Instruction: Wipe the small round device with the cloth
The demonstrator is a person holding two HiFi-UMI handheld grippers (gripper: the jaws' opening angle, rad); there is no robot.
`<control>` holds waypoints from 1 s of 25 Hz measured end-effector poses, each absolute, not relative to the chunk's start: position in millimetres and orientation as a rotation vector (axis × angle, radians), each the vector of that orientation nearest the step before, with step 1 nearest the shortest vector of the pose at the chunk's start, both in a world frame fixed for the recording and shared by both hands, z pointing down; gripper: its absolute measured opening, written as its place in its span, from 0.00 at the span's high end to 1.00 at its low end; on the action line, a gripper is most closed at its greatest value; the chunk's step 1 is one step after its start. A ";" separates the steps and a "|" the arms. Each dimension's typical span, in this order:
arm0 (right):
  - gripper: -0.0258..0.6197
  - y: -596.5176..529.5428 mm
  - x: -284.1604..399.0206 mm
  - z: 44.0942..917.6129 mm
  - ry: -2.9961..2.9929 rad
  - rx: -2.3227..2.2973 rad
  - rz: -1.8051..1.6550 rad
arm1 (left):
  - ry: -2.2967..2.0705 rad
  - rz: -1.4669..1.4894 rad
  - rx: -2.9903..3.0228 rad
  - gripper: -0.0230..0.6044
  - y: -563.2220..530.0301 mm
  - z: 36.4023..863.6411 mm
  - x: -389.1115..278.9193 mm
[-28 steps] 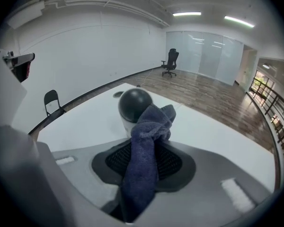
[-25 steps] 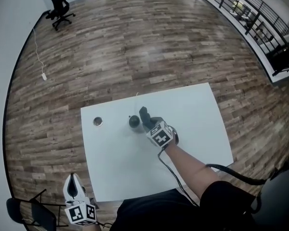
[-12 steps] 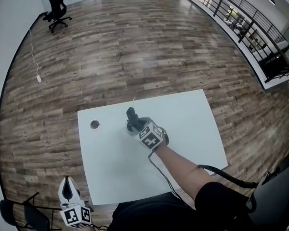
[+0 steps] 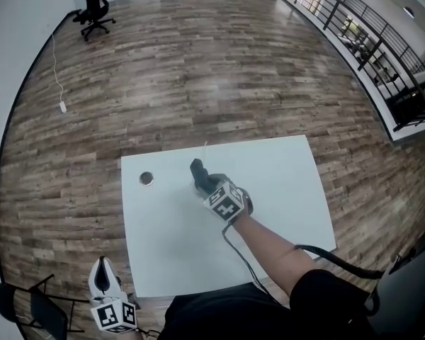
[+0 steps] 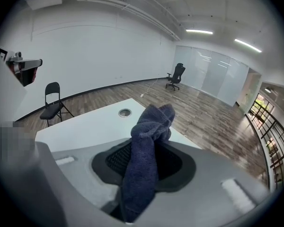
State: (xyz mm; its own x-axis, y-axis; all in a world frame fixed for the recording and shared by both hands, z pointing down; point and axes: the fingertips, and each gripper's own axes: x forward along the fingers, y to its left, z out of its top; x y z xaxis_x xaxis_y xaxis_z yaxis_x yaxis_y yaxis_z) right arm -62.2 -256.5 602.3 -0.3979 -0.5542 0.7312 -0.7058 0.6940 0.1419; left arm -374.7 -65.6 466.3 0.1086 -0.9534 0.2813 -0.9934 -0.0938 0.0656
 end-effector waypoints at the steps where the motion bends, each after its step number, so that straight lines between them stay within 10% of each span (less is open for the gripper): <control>1: 0.77 -255.5 -64.0 602.1 -2.105 0.952 0.239 | -1.939 0.236 2.143 0.95 -65.0 466.3 -374.6; 25: 0.77 -208.4 -81.2 681.2 -2.060 0.803 0.437 | -2.021 0.284 2.011 0.95 -18.8 474.4 -383.9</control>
State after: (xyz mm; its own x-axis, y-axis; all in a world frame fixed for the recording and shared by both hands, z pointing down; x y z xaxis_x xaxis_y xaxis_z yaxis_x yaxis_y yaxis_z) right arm -81.2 -208.4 681.2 -0.4238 -0.3809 0.8218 -0.6815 0.7317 -0.0123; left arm -383.9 -18.8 474.4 0.0043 -0.9444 0.3289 -0.9984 0.0144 0.0544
